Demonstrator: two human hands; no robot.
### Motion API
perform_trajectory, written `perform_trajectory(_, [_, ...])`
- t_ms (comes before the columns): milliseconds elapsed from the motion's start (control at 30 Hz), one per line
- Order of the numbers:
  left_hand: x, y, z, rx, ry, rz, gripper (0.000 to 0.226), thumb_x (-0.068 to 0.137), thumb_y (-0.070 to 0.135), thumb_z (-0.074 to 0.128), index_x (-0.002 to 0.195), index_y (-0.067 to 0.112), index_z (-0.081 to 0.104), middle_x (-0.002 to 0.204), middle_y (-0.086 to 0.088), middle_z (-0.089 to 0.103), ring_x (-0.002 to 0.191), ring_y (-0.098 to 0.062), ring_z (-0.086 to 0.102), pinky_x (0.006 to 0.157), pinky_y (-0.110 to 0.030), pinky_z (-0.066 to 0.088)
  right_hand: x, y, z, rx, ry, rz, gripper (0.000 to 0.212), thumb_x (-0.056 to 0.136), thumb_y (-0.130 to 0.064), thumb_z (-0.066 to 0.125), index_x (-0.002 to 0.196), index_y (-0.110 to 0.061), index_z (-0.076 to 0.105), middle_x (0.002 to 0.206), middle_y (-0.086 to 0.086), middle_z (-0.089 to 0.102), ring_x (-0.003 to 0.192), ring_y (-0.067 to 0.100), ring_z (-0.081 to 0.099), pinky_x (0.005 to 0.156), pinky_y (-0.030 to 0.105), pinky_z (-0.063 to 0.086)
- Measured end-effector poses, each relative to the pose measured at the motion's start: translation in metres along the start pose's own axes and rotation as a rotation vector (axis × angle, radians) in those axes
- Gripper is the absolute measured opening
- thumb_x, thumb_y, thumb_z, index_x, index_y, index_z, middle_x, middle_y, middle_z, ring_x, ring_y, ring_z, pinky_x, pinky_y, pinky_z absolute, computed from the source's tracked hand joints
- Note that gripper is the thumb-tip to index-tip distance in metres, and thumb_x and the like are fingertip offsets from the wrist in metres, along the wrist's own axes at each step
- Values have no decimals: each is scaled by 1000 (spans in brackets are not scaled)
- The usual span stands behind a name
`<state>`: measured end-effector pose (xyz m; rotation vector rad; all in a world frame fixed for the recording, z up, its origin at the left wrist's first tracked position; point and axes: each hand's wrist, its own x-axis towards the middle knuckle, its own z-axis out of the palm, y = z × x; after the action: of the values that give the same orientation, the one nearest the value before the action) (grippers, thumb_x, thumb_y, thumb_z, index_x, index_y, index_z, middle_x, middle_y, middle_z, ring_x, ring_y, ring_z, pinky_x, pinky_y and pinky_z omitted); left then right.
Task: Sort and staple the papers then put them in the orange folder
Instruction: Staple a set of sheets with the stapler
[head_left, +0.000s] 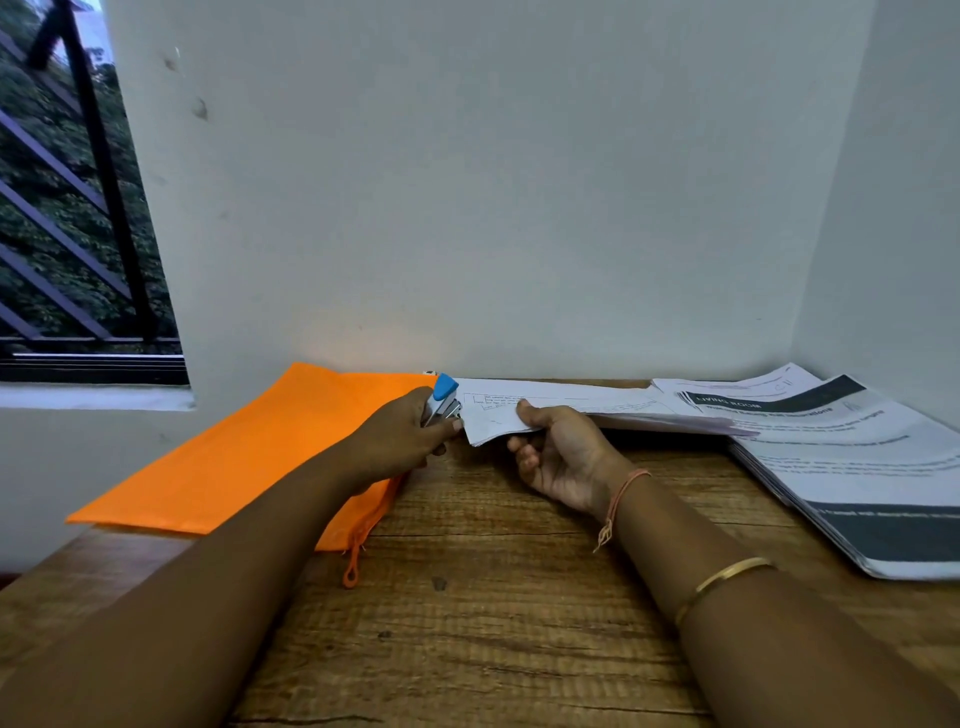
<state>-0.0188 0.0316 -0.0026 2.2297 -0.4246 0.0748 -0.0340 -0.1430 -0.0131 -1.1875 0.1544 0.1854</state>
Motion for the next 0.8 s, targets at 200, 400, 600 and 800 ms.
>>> perform_trajectory(200, [1, 1, -1, -13, -28, -9, 22, 95, 29, 52, 112, 17, 47, 90, 2, 56, 70, -1, 55, 51, -12, 38, 0, 0, 1, -14, -3, 2, 19, 99, -22, 46, 91, -8, 55, 55, 5, 48, 33, 5, 40, 33, 13, 35])
perform_trajectory(400, [0, 4, -2, -101, -75, -82, 19, 96, 22, 49, 115, 16, 47, 82, 2, 56, 59, -4, 47, 46, -14, 34, -2, 1, 2, -54, -1, 1, 19, 99, -23, 47, 91, -8, 54, 59, 5, 48, 36, 5, 39, 34, 13, 35])
perform_trajectory(600, [-3, 12, 0, -379, -52, -162, 43, 96, 52, 33, 115, 16, 46, 86, -4, 56, 59, -9, 52, 50, -21, 39, -5, 2, 3, -70, -7, -6, 18, 99, -22, 47, 91, -8, 55, 59, 5, 48, 34, 5, 40, 34, 13, 35])
perform_trajectory(800, [-1, 9, 2, -621, -131, -203, 53, 91, 60, 34, 97, 15, 61, 64, -6, 57, 59, -15, 49, 49, -23, 37, -4, 2, 4, -109, -2, -5, 16, 99, -23, 47, 93, -10, 53, 58, 5, 48, 35, 5, 41, 34, 13, 36])
